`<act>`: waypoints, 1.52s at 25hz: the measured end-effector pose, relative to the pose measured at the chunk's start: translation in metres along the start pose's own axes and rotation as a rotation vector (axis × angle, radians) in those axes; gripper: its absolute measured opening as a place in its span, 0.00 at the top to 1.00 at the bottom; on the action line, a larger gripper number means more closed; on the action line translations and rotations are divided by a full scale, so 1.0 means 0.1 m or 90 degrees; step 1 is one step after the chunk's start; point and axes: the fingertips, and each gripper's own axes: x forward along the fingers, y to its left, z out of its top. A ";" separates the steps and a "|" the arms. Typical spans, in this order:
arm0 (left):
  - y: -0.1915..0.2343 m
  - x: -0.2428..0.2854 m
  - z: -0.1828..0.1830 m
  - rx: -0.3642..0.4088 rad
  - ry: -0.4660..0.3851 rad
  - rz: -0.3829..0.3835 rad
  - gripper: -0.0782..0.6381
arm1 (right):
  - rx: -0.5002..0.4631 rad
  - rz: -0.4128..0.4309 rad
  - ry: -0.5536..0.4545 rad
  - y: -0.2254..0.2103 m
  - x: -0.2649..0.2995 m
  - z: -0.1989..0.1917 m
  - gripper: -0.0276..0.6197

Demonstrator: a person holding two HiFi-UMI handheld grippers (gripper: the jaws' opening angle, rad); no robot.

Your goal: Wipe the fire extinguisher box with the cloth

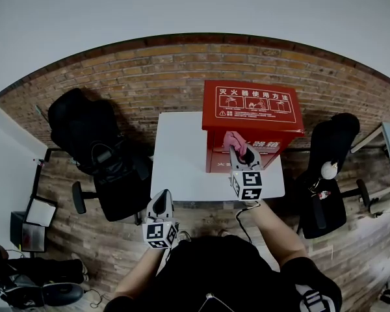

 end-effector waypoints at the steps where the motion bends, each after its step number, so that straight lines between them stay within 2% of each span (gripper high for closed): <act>1: -0.02 0.00 0.00 0.001 0.001 0.000 0.87 | 0.000 -0.001 0.000 -0.02 -0.01 0.00 0.79; 38: -0.41 0.23 -0.04 0.013 0.013 -0.046 0.87 | -0.013 -0.054 0.008 -0.62 -0.29 -0.06 0.79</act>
